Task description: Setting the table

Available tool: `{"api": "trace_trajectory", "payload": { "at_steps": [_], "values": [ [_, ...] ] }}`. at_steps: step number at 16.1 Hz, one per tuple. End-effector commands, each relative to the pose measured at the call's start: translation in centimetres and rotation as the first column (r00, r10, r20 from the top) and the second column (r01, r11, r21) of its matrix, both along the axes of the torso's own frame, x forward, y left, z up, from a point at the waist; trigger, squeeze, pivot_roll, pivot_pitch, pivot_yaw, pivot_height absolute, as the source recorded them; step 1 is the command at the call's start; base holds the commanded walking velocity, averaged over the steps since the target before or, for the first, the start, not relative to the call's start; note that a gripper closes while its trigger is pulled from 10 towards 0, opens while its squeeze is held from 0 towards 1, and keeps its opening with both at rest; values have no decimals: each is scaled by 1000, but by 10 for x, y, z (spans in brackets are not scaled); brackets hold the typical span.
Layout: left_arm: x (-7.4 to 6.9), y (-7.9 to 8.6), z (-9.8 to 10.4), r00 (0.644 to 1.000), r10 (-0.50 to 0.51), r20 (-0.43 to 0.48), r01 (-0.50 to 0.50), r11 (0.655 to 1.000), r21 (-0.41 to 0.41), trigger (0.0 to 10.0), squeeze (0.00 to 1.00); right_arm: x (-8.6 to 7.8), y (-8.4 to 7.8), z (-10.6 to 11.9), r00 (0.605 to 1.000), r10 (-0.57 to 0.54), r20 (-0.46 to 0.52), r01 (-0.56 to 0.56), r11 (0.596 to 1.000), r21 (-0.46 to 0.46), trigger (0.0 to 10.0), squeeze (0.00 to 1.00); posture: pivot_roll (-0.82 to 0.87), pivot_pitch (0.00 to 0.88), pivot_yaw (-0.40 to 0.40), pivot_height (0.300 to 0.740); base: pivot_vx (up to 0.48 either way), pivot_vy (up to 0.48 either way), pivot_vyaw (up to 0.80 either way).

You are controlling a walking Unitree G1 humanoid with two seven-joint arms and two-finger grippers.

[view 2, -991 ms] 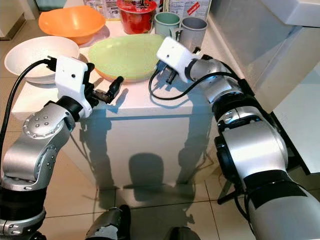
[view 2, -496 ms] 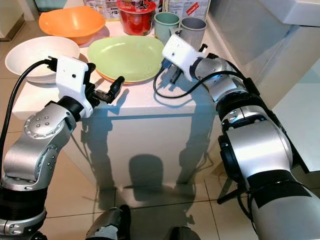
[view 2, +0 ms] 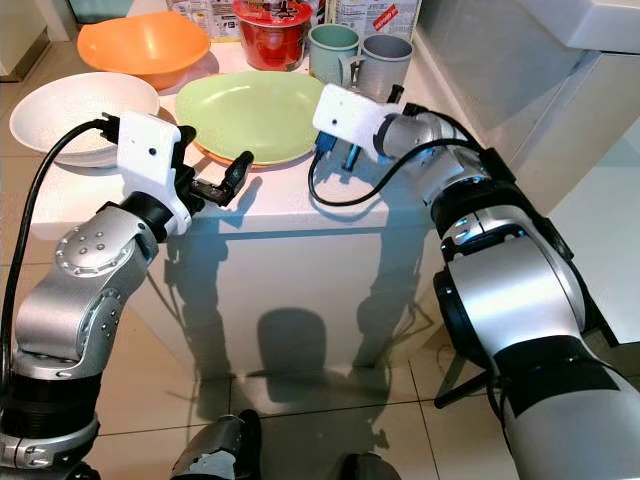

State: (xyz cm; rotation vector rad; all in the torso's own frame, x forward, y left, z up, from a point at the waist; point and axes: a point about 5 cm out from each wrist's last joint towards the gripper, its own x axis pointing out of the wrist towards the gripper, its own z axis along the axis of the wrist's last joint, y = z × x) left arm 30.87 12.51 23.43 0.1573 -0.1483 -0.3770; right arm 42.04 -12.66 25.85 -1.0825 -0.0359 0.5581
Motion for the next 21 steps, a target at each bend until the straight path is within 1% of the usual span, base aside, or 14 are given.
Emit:
{"api": "trace_trajectory", "payload": {
  "at_steps": [1, 3, 5, 6, 7, 9, 11, 12, 14, 15, 16, 18, 19, 21],
  "values": [
    [0, -4, -1, 1000, -11, 2, 11, 1000, 3, 10000, 0, 1, -1, 17, 998, -5, 61, 4, 1000, 19, 10000, 1000, 183, 120, -57, 740, 0, 0, 0],
    [0, -4, -1, 1000, -9, 3, 9, 1000, 2, 10000, 0, 2, -3, 23, 997, -36, 72, 29, 996, 90, 10000, 1000, 184, 118, -60, 740, 0, 0, 0],
    [-1, -4, -1, 1000, -6, 4, 6, 1000, -1, 10000, 0, 4, -5, 25, 996, -73, 45, 64, 981, 184, 10000, 1000, 184, 117, -63, 740, 0, 0, 0],
    [-1, -4, -1, 1000, -5, 5, 5, 1000, -2, 10000, 0, 4, -6, 25, 996, -87, 29, 78, 971, 226, 10000, 0, 186, 116, -64, 740, 0, 0, 0],
    [-2, -3, -2, 1000, -2, 7, 2, 1000, -2, 10000, 0, 5, -11, 25, 991, -131, -21, 130, 917, 378, 10000, 0, 191, 110, -65, 740, 0, 0, 0],
    [-2, -3, -2, 1000, 0, 7, 0, 1000, -2, 10000, 0, 6, -13, 25, 988, -146, -48, 152, 880, 450, 10000, 0, 192, 104, -67, 740, 0, 0, 0],
    [-2, -3, -2, 1000, 0, 7, 0, 1000, -1, 10000, 0, 7, -18, 25, 981, -171, -90, 192, 821, 538, 10000, 0, 192, 101, -65, 740, 0, 0, 0],
    [-2, -3, -2, 1000, -1, 7, 1, 1000, -1, 10000, 0, 7, -21, 24, 974, -192, -118, 224, 775, 591, 10000, 0, 192, 100, -64, 740, 0, 0, 0],
    [-2, -3, -2, 1000, -2, 8, 2, 1000, -1, 10000, 0, 7, -24, 23, 969, -202, -144, 247, 736, 631, 10000, 0, 191, 99, -65, 740, 0, 0, 0],
    [-1, -4, -2, 1000, -2, 8, 2, 1000, -3, 10000, 0, 7, -26, 19, 963, -206, -174, 269, 695, 667, 10000, 1000, 188, 99, -67, 740, 0, 0, 0],
    [-1, -4, -2, 1000, -2, 9, 2, 1000, -5, 10000, 0, 6, -26, 10, 962, -198, -189, 274, 697, 663, 10000, 1000, 188, 102, -71, 740, 0, 0, 0],
    [-1, -4, -2, 1000, 0, 7, 0, 1000, -7, 10000, 0, 5, -19, -4, 964, -167, -205, 260, 734, 627, 10000, 1000, 186, 104, -67, 740, 0, 0, 0],
    [-1, -4, -3, 1000, 0, 7, 0, 1000, -6, 10000, 0, 3, -11, -11, 969, -133, -210, 234, 770, 594, 10000, 1000, 184, 105, -66, 740, 0, 0, 0],
    [-1, -4, -2, 1000, -1, 8, 1, 1000, -6, 10000, 0, 3, -8, -11, 971, -115, -209, 218, 781, 585, 10000, 1000, 185, 104, -69, 740, 0, 0, 0]
  ]
}}
